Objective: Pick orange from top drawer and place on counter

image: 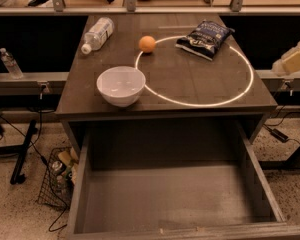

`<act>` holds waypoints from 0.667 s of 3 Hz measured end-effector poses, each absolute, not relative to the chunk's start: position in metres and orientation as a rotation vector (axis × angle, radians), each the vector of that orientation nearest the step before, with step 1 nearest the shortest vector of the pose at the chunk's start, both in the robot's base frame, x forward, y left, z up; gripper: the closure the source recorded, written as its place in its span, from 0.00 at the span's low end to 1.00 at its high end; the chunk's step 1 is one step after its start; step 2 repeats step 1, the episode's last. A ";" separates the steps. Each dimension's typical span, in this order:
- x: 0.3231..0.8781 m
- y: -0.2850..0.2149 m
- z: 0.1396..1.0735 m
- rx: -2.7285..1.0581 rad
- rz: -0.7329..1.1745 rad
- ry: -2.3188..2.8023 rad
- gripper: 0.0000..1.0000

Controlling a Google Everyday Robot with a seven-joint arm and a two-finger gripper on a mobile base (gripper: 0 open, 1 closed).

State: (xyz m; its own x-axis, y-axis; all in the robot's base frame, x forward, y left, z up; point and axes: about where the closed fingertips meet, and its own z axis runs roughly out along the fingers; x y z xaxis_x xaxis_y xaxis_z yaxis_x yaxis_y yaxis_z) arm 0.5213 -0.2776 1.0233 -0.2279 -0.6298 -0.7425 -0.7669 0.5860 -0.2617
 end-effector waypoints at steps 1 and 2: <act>0.521 -0.278 1.023 -1.117 0.199 1.944 0.00; 0.521 -0.278 1.023 -1.117 0.199 1.944 0.00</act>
Offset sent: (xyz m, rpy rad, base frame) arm 0.0000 0.0000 0.0000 0.0000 0.0000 0.0000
